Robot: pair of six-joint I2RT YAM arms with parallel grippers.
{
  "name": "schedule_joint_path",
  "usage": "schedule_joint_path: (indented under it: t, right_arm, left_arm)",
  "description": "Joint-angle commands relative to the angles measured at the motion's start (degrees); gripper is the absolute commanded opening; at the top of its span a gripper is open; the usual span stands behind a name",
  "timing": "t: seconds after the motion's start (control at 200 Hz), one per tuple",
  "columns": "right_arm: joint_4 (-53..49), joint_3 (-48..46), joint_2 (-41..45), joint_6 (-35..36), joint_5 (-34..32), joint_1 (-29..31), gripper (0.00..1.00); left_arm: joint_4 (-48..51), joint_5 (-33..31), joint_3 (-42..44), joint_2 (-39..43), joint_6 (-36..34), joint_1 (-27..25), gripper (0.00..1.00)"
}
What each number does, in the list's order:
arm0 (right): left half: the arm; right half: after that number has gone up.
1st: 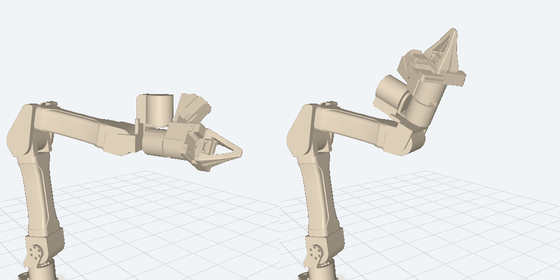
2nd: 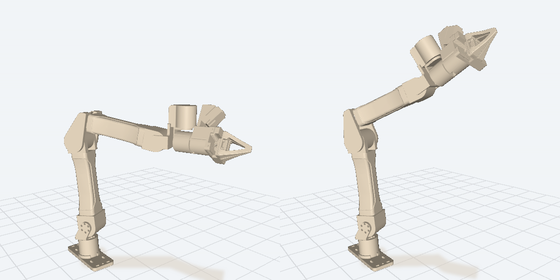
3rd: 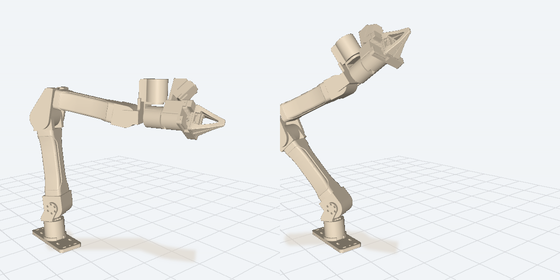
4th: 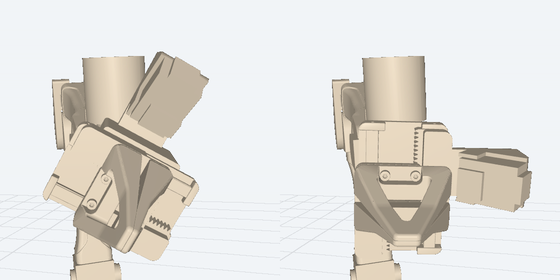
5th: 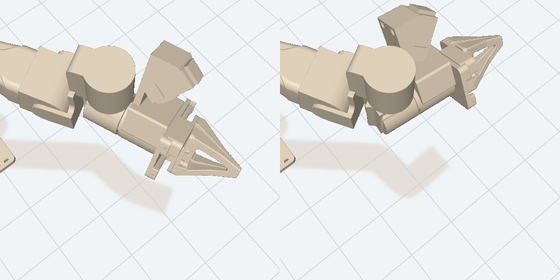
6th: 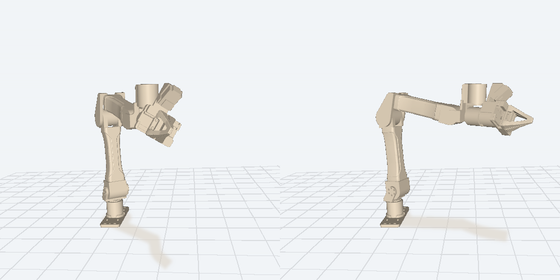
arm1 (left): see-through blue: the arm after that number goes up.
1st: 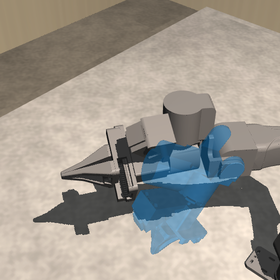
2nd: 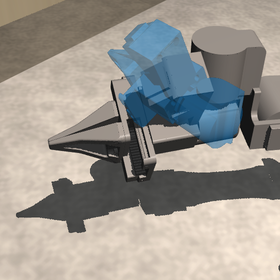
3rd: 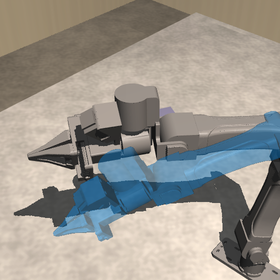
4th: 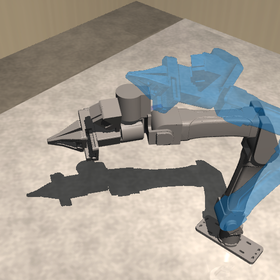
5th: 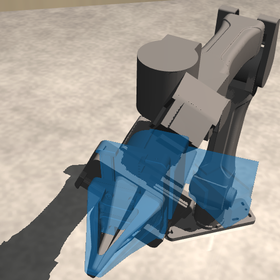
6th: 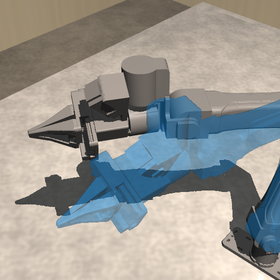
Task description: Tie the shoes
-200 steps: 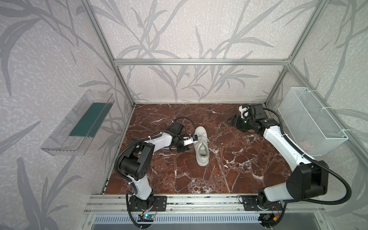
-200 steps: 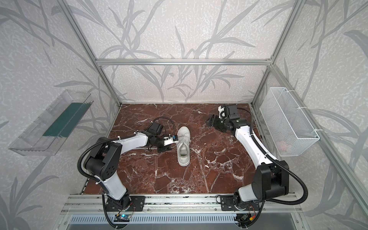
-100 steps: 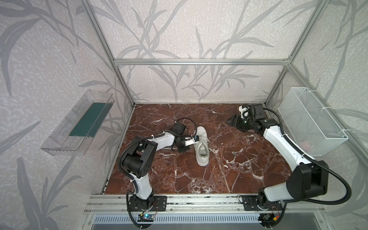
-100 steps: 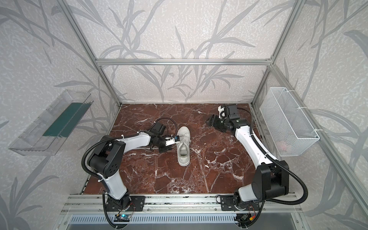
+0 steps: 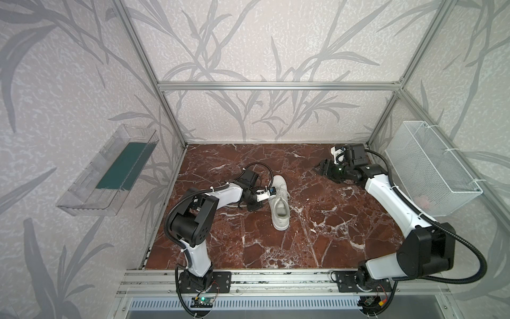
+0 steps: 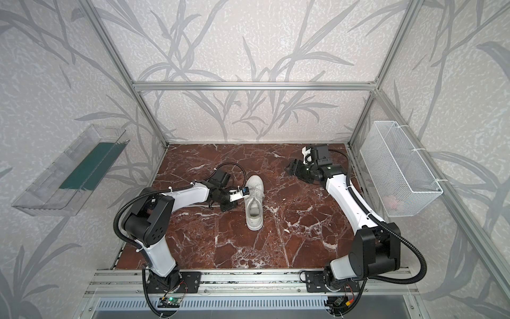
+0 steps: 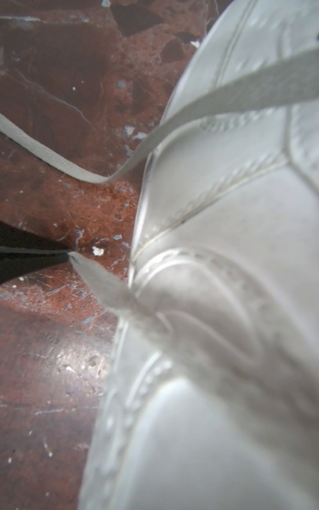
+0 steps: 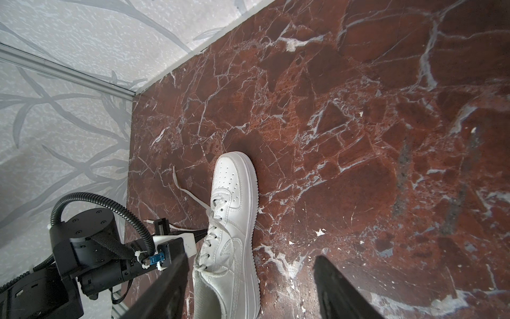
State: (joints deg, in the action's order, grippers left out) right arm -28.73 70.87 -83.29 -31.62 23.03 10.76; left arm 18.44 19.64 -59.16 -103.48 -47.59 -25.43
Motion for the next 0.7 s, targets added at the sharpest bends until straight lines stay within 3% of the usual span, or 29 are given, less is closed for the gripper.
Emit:
schedule_joint_path:
  t: [0.0,0.42,0.7]
  right_arm:
    - [-1.13,0.96,1.46,0.63,0.53,-0.44,0.72]
    - [-0.18,0.26,1.46,0.44,0.81,-0.48,0.72]
    - [0.94,-0.65,1.03,0.18,1.62,-0.48,0.72]
  left_arm:
    - [0.71,0.87,-0.11,3.27,1.47,-0.16,0.0]
    - [3.45,7.81,-1.96,11.6,8.26,-0.15,0.0]
    - [-1.51,12.62,-3.66,16.82,25.63,-0.14,0.0]
